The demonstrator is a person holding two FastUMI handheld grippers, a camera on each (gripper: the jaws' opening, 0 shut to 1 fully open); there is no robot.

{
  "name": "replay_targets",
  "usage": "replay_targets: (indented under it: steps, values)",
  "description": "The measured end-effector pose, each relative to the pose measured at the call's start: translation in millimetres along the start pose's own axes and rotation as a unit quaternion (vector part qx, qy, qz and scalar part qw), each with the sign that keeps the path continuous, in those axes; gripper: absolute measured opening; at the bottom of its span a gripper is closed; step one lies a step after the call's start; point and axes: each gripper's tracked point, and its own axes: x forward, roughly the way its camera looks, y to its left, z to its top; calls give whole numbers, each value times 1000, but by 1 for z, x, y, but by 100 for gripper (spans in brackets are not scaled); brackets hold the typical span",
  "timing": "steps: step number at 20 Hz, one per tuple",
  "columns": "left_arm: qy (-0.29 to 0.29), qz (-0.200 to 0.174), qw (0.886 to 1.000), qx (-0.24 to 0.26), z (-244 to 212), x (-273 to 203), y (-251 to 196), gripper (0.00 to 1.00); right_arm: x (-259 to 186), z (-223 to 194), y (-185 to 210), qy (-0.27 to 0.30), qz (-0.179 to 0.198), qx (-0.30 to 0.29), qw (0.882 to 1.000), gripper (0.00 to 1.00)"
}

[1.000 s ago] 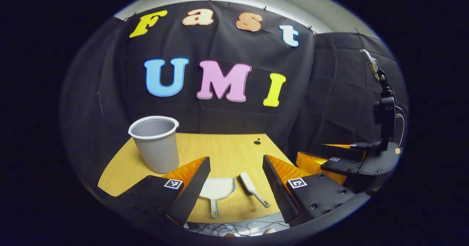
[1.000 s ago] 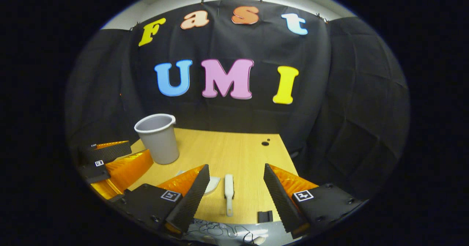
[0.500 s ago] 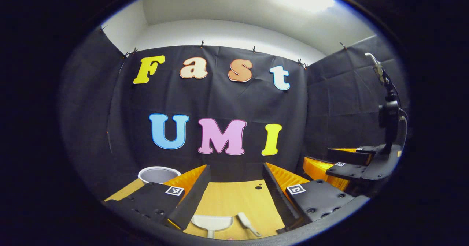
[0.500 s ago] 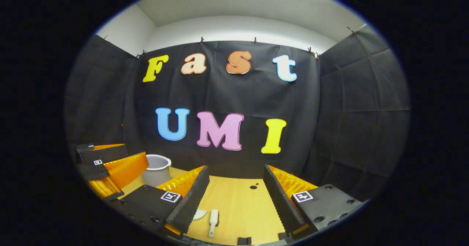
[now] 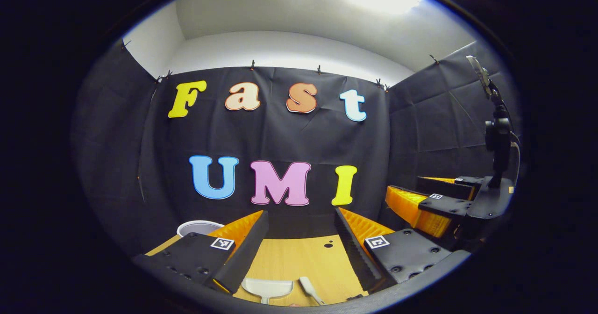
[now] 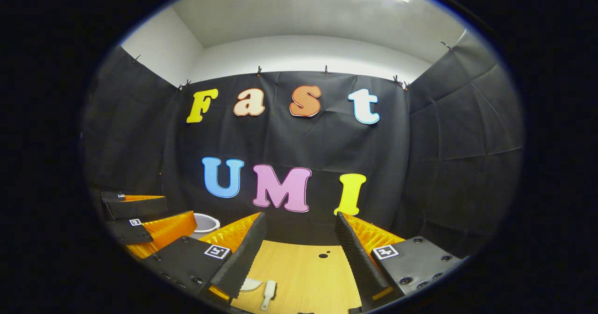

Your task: Pick up the small broom and dustpan from the desktop, sweep the trash into the dustpan with the broom, and then empty the trash into the garbage bin.

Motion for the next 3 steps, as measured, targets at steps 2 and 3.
replay_targets:
  steps: [2,3]
  values:
    - [-2,-8,1000,-1,4,3,-14,84,1,7,-5,-12,-2,-7,1000,92]
    - [-2,-11,1000,-3,4,9,-21,84,2,9,-7,-17,-5,-12,1000,95]
